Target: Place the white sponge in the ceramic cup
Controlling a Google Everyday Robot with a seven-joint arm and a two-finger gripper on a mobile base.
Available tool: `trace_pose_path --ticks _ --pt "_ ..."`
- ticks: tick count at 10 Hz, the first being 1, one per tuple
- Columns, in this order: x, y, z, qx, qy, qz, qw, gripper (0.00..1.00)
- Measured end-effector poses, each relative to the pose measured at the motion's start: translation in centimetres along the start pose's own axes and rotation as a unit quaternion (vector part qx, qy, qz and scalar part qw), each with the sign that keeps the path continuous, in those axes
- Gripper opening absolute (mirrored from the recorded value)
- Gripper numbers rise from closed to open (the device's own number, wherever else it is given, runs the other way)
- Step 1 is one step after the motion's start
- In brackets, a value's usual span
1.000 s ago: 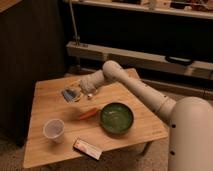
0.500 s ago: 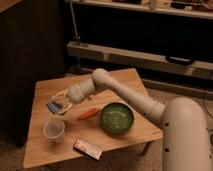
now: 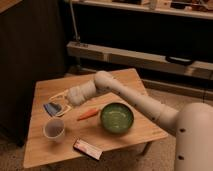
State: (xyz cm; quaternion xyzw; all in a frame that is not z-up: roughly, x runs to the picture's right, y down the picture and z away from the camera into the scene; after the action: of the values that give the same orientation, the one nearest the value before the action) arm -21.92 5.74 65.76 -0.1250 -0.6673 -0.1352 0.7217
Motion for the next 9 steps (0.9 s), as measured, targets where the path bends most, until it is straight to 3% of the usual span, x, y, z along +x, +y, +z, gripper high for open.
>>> trace_pose_path --ticks 2,5,7,9 --pt "0.2 -0.2 -0.4 0.003 -0.009 0.005 0.9999 0.10" --pt "-0.6 1.3 2.1 -0.033 -0.039 0.029 0.9983 0.10" --pt "-1.9 2.3 2.9 -0.045 -0.034 0.034 0.9978 0.10" --pt "-2.6 2.8 2.3 -0.045 -0.020 0.039 0.9980 0.10"
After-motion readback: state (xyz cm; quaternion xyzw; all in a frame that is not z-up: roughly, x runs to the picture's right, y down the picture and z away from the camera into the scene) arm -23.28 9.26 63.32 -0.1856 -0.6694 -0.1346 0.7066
